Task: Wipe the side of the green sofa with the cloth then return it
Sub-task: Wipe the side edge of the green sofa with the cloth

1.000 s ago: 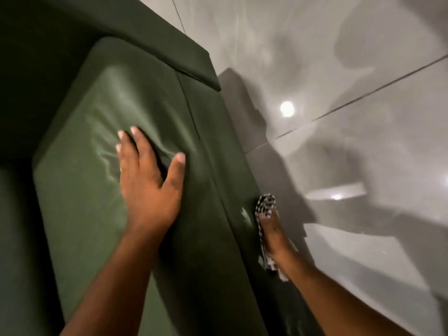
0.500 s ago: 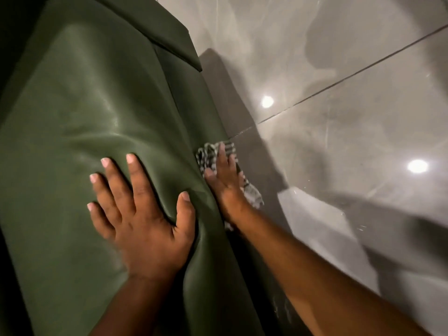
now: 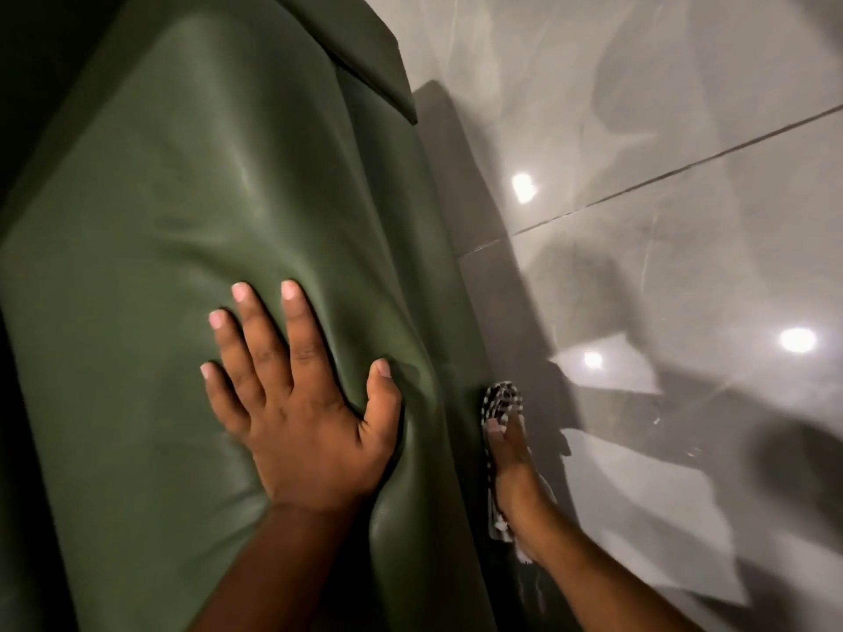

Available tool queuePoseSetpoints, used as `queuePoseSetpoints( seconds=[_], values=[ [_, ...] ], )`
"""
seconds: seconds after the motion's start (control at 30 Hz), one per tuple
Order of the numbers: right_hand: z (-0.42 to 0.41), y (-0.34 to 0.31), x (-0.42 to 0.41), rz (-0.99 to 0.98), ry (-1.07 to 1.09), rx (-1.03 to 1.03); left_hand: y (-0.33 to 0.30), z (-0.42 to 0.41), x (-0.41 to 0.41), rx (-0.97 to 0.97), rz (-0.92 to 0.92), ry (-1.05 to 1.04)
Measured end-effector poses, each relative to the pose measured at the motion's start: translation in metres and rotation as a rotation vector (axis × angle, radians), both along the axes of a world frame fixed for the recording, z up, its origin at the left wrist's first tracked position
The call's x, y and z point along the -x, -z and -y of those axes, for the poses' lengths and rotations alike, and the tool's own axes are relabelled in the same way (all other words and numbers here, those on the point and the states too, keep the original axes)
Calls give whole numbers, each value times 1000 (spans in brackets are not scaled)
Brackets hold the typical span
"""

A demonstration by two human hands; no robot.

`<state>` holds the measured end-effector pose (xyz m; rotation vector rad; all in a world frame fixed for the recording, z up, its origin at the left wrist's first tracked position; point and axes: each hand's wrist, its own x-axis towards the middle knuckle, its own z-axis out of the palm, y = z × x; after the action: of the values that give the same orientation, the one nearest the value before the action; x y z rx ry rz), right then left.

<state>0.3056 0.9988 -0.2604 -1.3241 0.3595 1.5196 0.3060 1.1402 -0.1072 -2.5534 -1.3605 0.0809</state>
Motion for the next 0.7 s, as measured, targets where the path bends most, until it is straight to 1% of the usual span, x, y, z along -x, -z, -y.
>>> queuePoseSetpoints(
  seconds=[0.13,0.23,0.3,0.37,0.4,0.47,0.53,0.6,0.7],
  values=[
    [-18,-19,-12,89,65,-125,-1,2,-2,1,-8,12],
    [-43,-30,-22,261,48,-240,-2,3,0,-4,-4,15],
    [-67,-29,-35,427,-32,-256,-2,2,1,-11,2,26],
    [-103,-24,-53,533,-165,-258,-2,-3,5,-26,-18,11],
    [-115,-21,-65,571,-190,-268,-4,-2,4,-35,-10,16],
    [-130,-4,-85,532,-130,-277,-3,0,3,-25,0,23],
    [-131,21,-93,421,-68,-243,0,2,1,-5,3,21],
    [-118,39,-85,330,-54,-212,3,1,-1,-2,-7,14],
    [-78,46,-56,158,16,-169,1,1,-1,-7,4,21]
  ],
)
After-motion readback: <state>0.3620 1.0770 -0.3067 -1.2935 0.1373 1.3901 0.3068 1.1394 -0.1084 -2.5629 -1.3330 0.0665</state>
